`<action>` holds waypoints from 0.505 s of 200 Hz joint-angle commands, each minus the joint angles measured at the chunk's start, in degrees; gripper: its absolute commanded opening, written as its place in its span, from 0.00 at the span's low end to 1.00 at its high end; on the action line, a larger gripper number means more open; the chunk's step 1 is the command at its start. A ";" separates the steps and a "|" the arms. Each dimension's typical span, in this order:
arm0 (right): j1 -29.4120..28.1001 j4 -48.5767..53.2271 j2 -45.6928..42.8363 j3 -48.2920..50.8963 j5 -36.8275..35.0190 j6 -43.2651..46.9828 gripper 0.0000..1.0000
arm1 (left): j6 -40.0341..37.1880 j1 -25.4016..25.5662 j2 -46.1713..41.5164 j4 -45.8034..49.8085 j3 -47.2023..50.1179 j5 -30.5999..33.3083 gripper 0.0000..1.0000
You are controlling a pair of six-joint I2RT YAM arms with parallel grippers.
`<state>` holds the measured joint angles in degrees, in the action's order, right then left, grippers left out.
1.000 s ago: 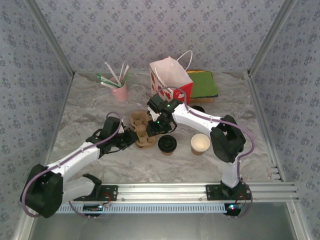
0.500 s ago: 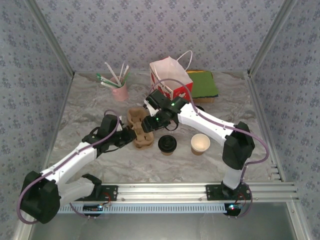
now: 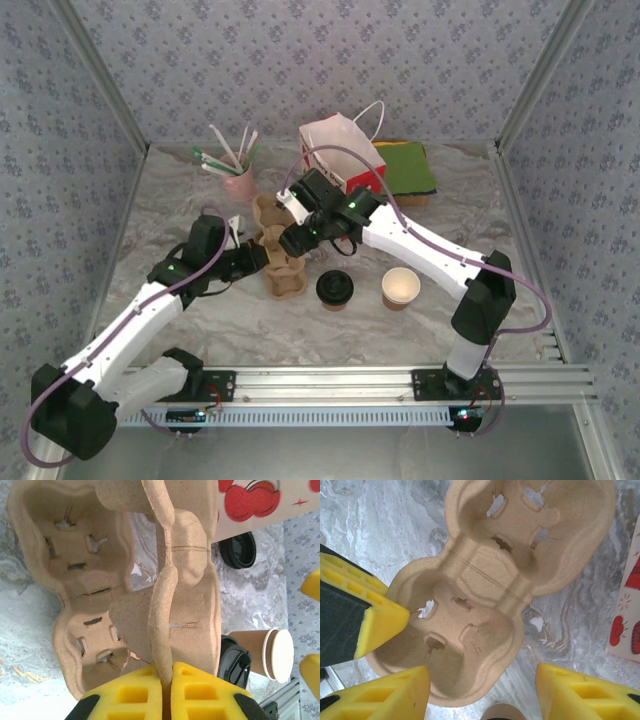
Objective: Pack the takeout coffee
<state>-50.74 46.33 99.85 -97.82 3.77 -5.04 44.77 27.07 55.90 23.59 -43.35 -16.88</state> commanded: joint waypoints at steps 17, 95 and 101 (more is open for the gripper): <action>4.64 3.54 0.15 -5.17 7.39 -4.67 0.53 | -1.01 -0.48 -2.42 1.15 -4.58 0.05 0.08; 8.96 -3.92 -5.92 0.25 15.95 -19.24 0.48 | 1.64 -0.90 -3.40 -2.32 -10.25 1.17 0.09; 9.07 -4.42 -6.22 0.90 16.12 -19.90 0.47 | 2.00 -0.88 -3.37 -2.85 -10.12 1.00 0.09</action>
<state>-42.26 44.51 96.53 -98.85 16.12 -19.16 45.30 26.57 53.23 23.35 -51.72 -16.23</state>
